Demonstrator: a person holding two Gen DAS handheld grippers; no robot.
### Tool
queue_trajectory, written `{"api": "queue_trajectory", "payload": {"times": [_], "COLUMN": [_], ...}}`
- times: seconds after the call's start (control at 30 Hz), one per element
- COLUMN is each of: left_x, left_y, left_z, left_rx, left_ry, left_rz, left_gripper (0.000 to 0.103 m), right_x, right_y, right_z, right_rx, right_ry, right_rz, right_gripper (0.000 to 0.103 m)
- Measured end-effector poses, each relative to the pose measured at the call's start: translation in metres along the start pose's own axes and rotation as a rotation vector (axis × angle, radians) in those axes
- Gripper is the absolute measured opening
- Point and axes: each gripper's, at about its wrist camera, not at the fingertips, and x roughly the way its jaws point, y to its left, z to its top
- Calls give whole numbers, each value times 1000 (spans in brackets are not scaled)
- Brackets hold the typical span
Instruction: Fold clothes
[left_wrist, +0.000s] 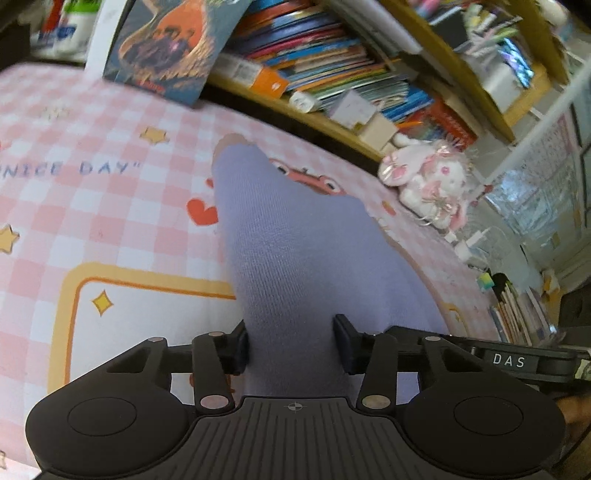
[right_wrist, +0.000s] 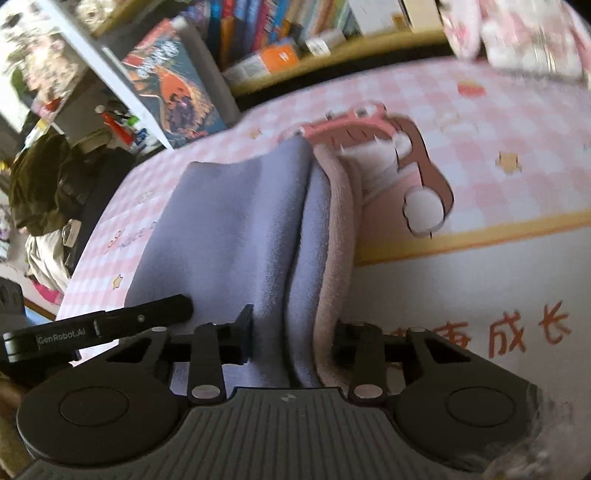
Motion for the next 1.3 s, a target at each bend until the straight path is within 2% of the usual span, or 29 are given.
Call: {"api": "queue_trajectory", "payload": {"times": [0.3, 0.77, 1.07, 1.3], "left_x": [-23, -44, -35, -5], "left_y": [-4, 2, 2, 6], "left_z": [-3, -3, 25, 66], "left_rx": [49, 66, 73, 65], "left_ry": [-41, -59, -82, -94], "left_rz": [-20, -60, -68, -65], "left_gripper": [44, 44, 44, 44], "right_x": [-22, -35, -33, -16], "right_y": [26, 49, 50, 39], "right_z": [-13, -27, -4, 40], "right_rx": [-104, -104, -115, -137], "right_ry": [-84, -109, -127, -142], "right_rz": [-39, -56, -52, -49], "right_gripper": [33, 33, 33, 33]}}
